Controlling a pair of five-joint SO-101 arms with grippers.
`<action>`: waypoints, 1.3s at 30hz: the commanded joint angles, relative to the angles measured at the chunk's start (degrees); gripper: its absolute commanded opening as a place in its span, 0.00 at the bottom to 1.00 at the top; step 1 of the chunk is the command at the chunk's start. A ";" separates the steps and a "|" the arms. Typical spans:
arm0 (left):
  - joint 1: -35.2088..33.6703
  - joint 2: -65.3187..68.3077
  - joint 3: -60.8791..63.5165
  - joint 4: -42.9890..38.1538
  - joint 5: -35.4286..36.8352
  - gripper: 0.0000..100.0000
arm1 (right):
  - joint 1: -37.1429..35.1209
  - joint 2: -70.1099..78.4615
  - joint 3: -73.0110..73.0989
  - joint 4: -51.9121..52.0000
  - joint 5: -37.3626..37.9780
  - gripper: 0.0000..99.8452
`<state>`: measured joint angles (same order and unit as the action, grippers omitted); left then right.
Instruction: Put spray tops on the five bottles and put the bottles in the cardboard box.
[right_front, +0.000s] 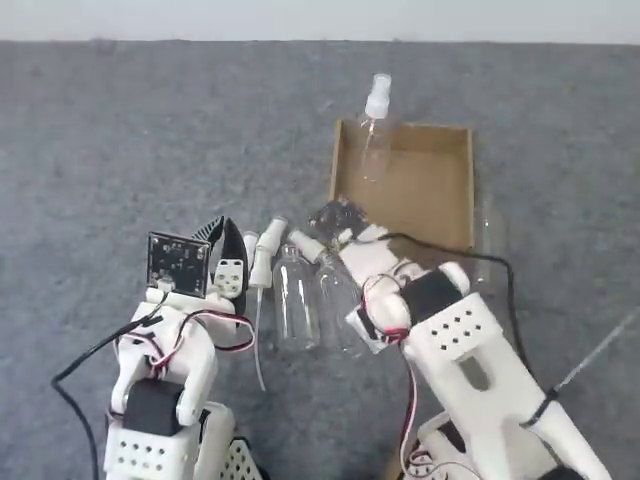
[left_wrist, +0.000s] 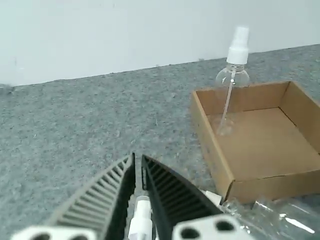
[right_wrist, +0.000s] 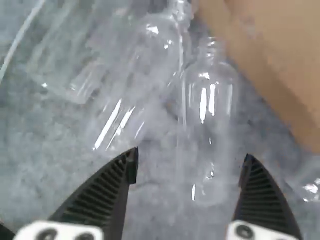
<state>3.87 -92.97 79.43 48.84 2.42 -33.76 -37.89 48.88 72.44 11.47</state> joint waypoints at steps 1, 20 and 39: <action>-0.44 -0.18 -1.71 -0.35 0.62 0.01 | 1.10 -0.66 2.64 -4.79 0.35 0.27; -0.44 -0.18 -2.59 -0.26 0.44 0.01 | 6.81 6.81 10.73 -12.62 0.88 0.06; -7.56 44.92 -47.16 23.74 -9.41 0.01 | 20.35 -13.41 -18.55 23.78 13.89 0.06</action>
<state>-3.87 -65.45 45.58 65.71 -5.76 -21.01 -49.14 38.95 92.48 21.49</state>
